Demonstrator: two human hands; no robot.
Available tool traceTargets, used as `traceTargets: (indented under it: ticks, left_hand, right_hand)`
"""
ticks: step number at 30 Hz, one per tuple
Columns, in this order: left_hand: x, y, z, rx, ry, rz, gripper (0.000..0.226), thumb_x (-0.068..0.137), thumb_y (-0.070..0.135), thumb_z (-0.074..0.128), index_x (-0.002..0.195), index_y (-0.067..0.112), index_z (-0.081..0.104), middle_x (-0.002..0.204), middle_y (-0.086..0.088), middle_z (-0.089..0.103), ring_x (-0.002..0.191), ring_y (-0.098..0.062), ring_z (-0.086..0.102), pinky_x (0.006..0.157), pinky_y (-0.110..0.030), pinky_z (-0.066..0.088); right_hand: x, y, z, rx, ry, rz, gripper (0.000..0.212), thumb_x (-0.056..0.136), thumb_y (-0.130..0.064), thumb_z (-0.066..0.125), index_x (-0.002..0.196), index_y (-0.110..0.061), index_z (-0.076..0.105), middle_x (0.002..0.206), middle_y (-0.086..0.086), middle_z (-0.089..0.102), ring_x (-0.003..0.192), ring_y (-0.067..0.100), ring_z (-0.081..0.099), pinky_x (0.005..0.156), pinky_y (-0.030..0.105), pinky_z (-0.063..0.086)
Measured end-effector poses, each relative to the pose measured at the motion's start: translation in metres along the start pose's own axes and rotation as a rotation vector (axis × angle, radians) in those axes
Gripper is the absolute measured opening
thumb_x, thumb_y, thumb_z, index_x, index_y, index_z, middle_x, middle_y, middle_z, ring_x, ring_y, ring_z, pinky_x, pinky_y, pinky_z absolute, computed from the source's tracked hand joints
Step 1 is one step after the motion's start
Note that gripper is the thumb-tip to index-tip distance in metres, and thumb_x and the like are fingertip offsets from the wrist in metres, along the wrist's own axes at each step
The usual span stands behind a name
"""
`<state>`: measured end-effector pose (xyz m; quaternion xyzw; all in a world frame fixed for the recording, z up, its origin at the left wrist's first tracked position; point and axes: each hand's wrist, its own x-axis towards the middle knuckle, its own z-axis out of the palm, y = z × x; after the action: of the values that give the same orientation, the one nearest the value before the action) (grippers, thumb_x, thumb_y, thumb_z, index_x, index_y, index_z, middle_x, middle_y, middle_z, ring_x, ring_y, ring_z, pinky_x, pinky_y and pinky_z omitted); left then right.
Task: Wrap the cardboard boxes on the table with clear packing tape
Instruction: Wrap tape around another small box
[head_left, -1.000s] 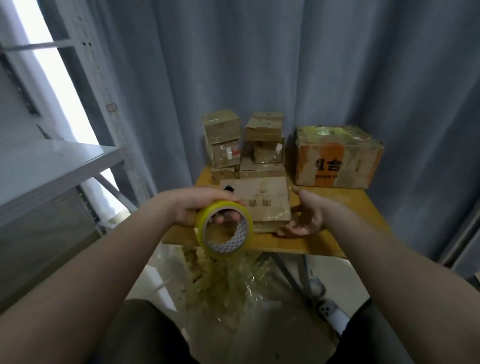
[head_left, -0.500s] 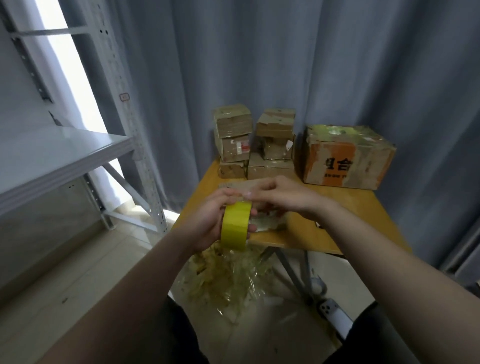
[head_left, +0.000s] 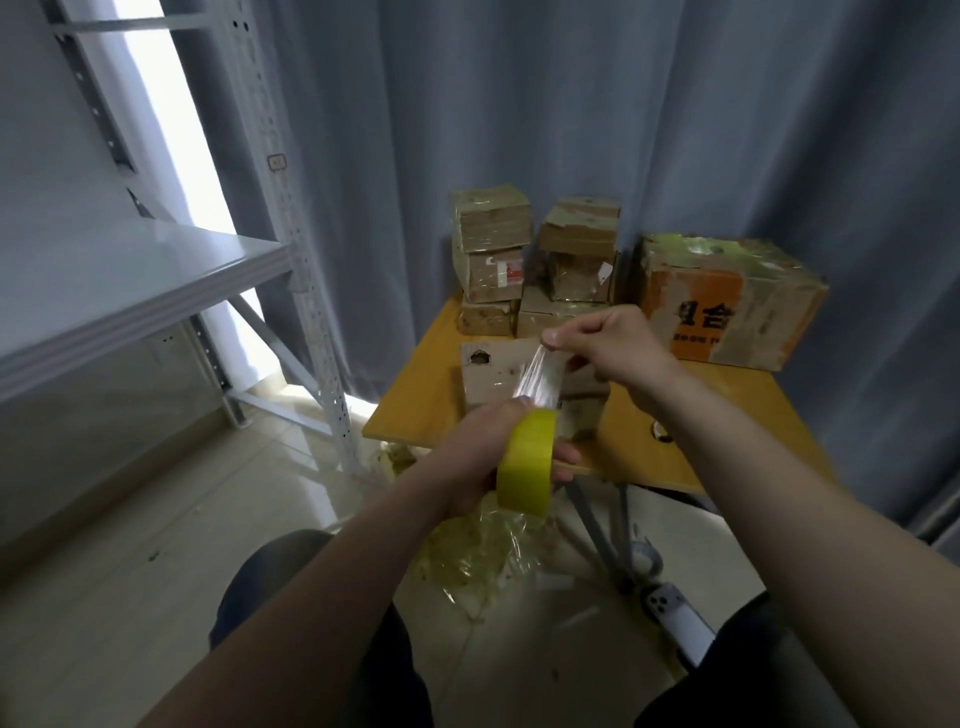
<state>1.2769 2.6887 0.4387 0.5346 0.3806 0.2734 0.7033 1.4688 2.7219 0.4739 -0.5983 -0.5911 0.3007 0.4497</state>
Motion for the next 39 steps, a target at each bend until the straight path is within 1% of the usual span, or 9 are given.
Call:
traceTargets:
  ticks: [3,7,11,15,20,26,34,37,39]
  left_hand:
    - [-0.007,-0.004,-0.003,0.032,-0.068,0.023,0.037,0.106,0.023,0.055,0.140,0.009,0.047,0.100,-0.020,0.077,0.084,-0.028,0.075,0.081,-0.045,0.062]
    - [-0.008,0.000,-0.012,0.115,-0.027,0.009,0.044,0.099,0.024,0.068,0.135,0.015,0.044,0.103,-0.016,0.078,0.094,-0.028,0.077,0.074,-0.037,0.062]
    - [-0.006,0.000,-0.017,0.030,0.083,-0.206,0.032,0.108,0.025,0.053,0.134,0.006,0.052,0.088,-0.016,0.077,0.070,-0.027,0.074,0.065,-0.036,0.062]
    - [-0.009,-0.006,-0.015,0.068,0.037,-0.135,0.022,0.106,0.028,0.057,0.121,0.013,0.058,0.094,-0.016,0.078,0.081,-0.028,0.076,0.073,-0.038,0.062]
    - [-0.003,-0.002,-0.019,0.013,0.024,-0.214,0.028,0.106,0.027,0.056,0.129,0.011,0.057,0.108,-0.012,0.079,0.098,-0.026,0.076,0.087,-0.042,0.059]
    - [0.010,-0.006,-0.020,-0.099,0.074,-0.222,0.033,0.104,0.028,0.059,0.133,0.012,0.054,0.108,-0.011,0.079,0.101,-0.028,0.077,0.091,-0.044,0.059]
    - [0.021,-0.014,-0.029,-0.188,0.087,-0.225,0.039,0.101,0.028,0.063,0.136,0.013,0.053,0.109,-0.011,0.079,0.096,-0.027,0.078,0.081,-0.039,0.060]
    - [0.025,-0.017,-0.033,-0.205,0.092,-0.225,0.042,0.101,0.028,0.064,0.138,0.012,0.052,0.110,-0.012,0.078,0.097,-0.030,0.077,0.082,-0.041,0.060]
    - [0.028,-0.019,-0.035,-0.207,0.096,-0.225,0.043,0.101,0.029,0.064,0.139,0.013,0.052,0.109,-0.012,0.078,0.098,-0.030,0.077,0.083,-0.042,0.059]
  right_hand:
    - [0.009,-0.002,-0.002,-0.036,-0.016,-0.004,0.012,0.092,-0.030,0.077,0.088,-0.020,0.082,0.093,-0.006,0.078,0.067,0.007,0.068,0.047,0.013,0.043]
    - [0.023,-0.008,0.004,-0.089,-0.032,0.006,0.015,0.092,-0.035,0.076,0.092,-0.021,0.081,0.099,-0.009,0.077,0.079,0.013,0.071,0.058,0.022,0.045]
    - [0.042,-0.015,0.015,-0.023,0.041,-0.001,0.015,0.095,-0.034,0.072,0.097,-0.021,0.080,0.101,-0.008,0.077,0.084,0.013,0.071,0.062,0.023,0.049]
    - [0.065,-0.020,0.024,-0.088,0.046,-0.019,0.015,0.093,-0.034,0.075,0.097,-0.021,0.080,0.098,-0.006,0.076,0.086,0.012,0.067,0.059,0.020,0.047]
    - [0.087,-0.009,0.038,-0.138,-0.069,-0.009,0.010,0.091,-0.025,0.077,0.099,-0.019,0.079,0.093,-0.011,0.073,0.090,0.003,0.063,0.075,0.020,0.047]
    - [0.113,0.007,0.053,-0.188,-0.138,-0.043,0.002,0.088,-0.029,0.080,0.087,-0.027,0.079,0.095,-0.008,0.076,0.102,0.011,0.068,0.099,0.038,0.053]
    - [0.124,0.023,0.065,-0.197,-0.152,-0.064,0.015,0.090,-0.029,0.079,0.101,-0.019,0.082,0.091,-0.014,0.075,0.088,0.000,0.065,0.077,0.017,0.046]
    - [0.128,0.027,0.072,-0.204,-0.140,-0.070,0.014,0.091,-0.029,0.078,0.101,-0.019,0.081,0.087,-0.019,0.071,0.087,-0.004,0.062,0.079,0.015,0.043]
    - [0.129,0.031,0.076,-0.249,-0.125,-0.078,0.011,0.090,-0.031,0.078,0.096,-0.023,0.081,0.086,-0.019,0.071,0.089,-0.004,0.063,0.089,0.023,0.047]
